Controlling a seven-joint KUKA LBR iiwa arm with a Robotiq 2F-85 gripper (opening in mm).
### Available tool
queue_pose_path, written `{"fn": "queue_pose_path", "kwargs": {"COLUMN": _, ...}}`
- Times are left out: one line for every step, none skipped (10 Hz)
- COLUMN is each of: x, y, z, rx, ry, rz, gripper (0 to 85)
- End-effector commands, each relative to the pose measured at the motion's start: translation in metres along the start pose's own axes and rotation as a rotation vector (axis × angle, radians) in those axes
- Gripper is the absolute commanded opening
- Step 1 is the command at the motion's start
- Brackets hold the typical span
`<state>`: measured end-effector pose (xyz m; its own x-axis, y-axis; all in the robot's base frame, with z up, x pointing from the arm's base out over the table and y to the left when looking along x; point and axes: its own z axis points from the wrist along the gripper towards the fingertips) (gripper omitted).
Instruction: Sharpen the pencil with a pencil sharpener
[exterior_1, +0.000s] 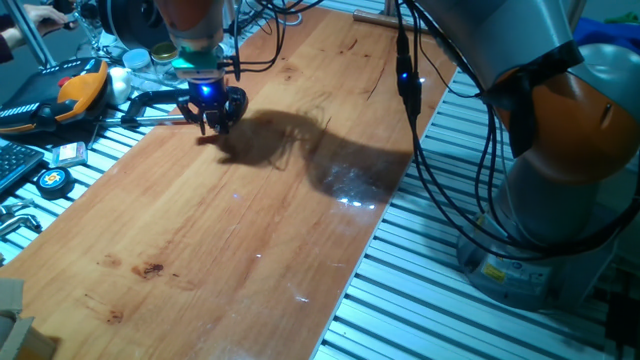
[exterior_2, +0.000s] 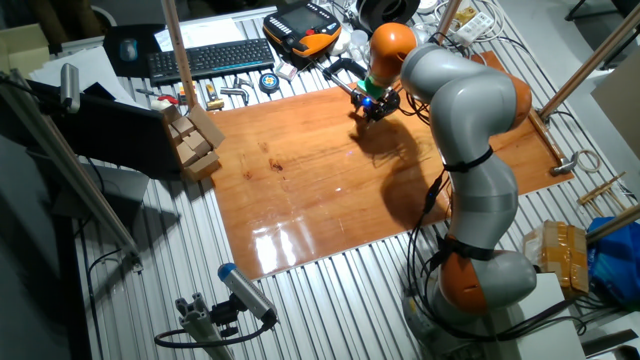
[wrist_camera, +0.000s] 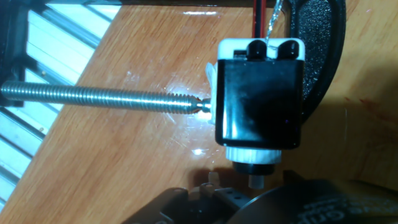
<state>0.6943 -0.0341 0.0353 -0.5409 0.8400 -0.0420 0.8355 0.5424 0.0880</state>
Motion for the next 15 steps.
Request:
{"fn": "queue_pose_path", "kwargs": {"x": -0.0002, "y": 0.0, "z": 0.0003, "rx": -0.003, "ry": -0.002, "rz": 0.003, "gripper": 34.0}}
{"fn": "queue_pose_path", "kwargs": {"x": -0.0003, "y": 0.0001, "z": 0.0004, "rx": -0.005, "ry": -0.005, "rz": 0.006, "gripper": 34.0}}
{"fn": "queue_pose_path", "kwargs": {"x": -0.0005, "y": 0.0001, "z": 0.0006, "rx": -0.006, "ry": -0.008, "rz": 0.012, "gripper": 34.0}}
{"fn": "queue_pose_path", "kwargs": {"x": -0.0007, "y": 0.0002, "z": 0.0006, "rx": -0.008, "ry": -0.008, "rz": 0.017, "gripper": 34.0}}
{"fn": "queue_pose_path", "kwargs": {"x": -0.0007, "y": 0.0002, "z": 0.0008, "rx": -0.007, "ry": -0.01, "rz": 0.017, "gripper": 34.0}}
{"fn": "queue_pose_path", "kwargs": {"x": -0.0007, "y": 0.0003, "z": 0.0013, "rx": -0.007, "ry": -0.01, "rz": 0.017, "gripper": 34.0}}
{"fn": "queue_pose_path", "kwargs": {"x": -0.0007, "y": 0.0005, "z": 0.0022, "rx": -0.01, "ry": -0.008, "rz": 0.017, "gripper": 34.0}}
{"fn": "queue_pose_path", "kwargs": {"x": -0.0006, "y": 0.001, "z": 0.0034, "rx": -0.012, "ry": -0.007, "rz": 0.017, "gripper": 34.0}}
{"fn": "queue_pose_path", "kwargs": {"x": -0.0007, "y": 0.0022, "z": 0.004, "rx": -0.013, "ry": -0.008, "rz": 0.017, "gripper": 34.0}}
{"fn": "queue_pose_path", "kwargs": {"x": -0.0011, "y": 0.0031, "z": 0.0038, "rx": -0.012, "ry": -0.01, "rz": 0.017, "gripper": 34.0}}
{"fn": "queue_pose_path", "kwargs": {"x": -0.001, "y": 0.0041, "z": 0.0037, "rx": -0.012, "ry": -0.011, "rz": 0.017, "gripper": 34.0}}
{"fn": "queue_pose_path", "kwargs": {"x": -0.0007, "y": 0.0052, "z": 0.0039, "rx": -0.011, "ry": -0.011, "rz": 0.015, "gripper": 34.0}}
{"fn": "queue_pose_path", "kwargs": {"x": -0.0005, "y": 0.0065, "z": 0.0045, "rx": -0.011, "ry": -0.011, "rz": 0.014, "gripper": 34.0}}
{"fn": "queue_pose_path", "kwargs": {"x": -0.0007, "y": 0.0078, "z": 0.0047, "rx": -0.011, "ry": -0.011, "rz": 0.014, "gripper": 34.0}}
{"fn": "queue_pose_path", "kwargs": {"x": -0.0007, "y": 0.0092, "z": 0.0049, "rx": -0.012, "ry": -0.013, "rz": 0.012, "gripper": 17.0}}
